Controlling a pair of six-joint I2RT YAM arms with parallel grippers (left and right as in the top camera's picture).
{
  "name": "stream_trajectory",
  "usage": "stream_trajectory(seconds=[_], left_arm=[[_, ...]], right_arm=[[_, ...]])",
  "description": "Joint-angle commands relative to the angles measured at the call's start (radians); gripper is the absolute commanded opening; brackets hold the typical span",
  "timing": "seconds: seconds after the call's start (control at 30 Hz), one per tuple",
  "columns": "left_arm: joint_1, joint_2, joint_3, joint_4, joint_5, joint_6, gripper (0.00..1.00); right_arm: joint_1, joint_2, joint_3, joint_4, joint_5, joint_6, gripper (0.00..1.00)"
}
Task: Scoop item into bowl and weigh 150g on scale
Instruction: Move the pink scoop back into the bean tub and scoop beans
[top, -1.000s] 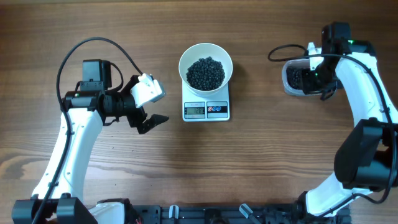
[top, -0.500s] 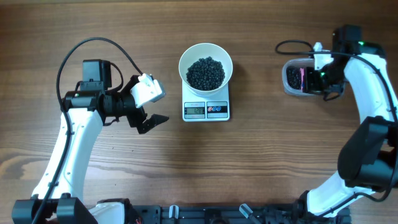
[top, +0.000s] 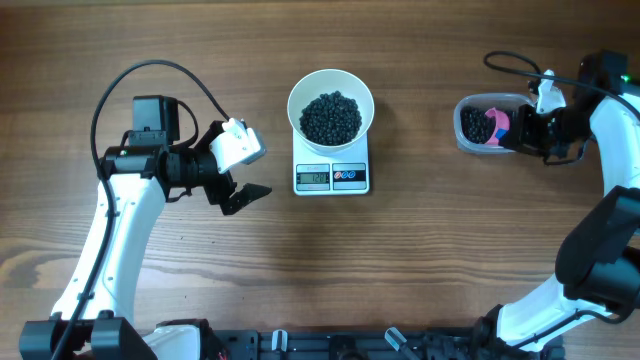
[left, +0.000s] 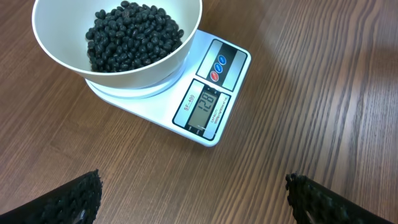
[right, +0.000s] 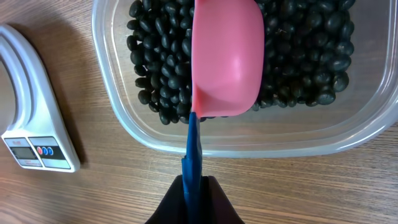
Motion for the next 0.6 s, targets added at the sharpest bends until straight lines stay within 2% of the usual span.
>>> stream_trajectory(seconds=[0.0, 0.57], left_arm=[[0.003, 0.004, 0.006, -0.001, 0.005, -0.006, 1.00], [0.003, 0.004, 0.006, -0.001, 0.005, -0.006, 1.00]], right_arm=[[0.003, 0.025, 0.016, -0.006, -0.074, 0.003, 0.04], [0.047, 0.087, 0.016, -0.017, -0.088, 0.028, 0.04]])
